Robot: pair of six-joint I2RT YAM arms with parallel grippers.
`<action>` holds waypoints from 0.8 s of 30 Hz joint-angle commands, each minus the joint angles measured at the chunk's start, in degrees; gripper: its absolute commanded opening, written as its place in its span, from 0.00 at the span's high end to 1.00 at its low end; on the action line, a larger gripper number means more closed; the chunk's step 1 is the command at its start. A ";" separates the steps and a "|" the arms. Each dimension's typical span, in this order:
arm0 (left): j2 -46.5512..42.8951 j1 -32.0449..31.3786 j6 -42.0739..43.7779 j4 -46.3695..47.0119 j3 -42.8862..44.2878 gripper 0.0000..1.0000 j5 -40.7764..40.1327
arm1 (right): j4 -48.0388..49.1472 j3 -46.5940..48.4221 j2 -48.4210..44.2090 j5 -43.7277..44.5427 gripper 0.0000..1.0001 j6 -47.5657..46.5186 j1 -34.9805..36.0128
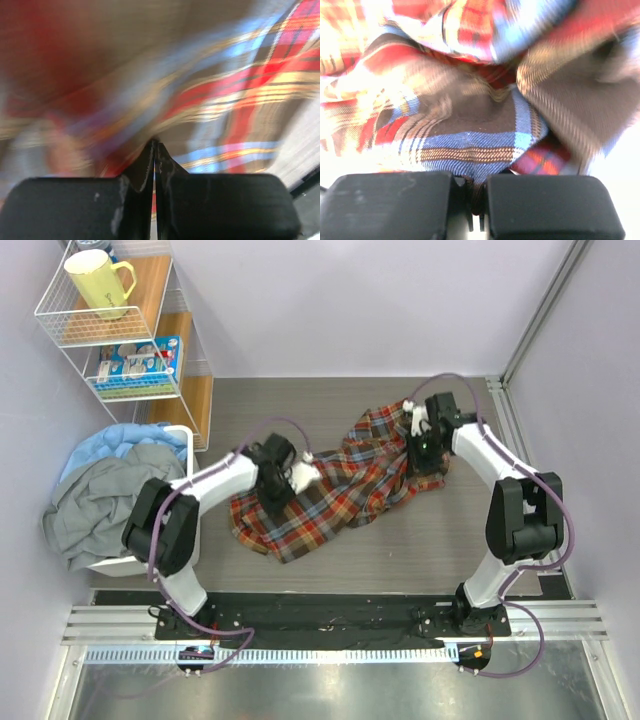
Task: Fold and stack the long sleeve shirts
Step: Flatten the shirt out
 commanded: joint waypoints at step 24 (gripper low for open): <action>-7.11 -17.36 -2.97 7.82 -6.42 0.33 -2.63 | -8.57 2.84 -6.50 -1.58 0.99 -6.50 5.18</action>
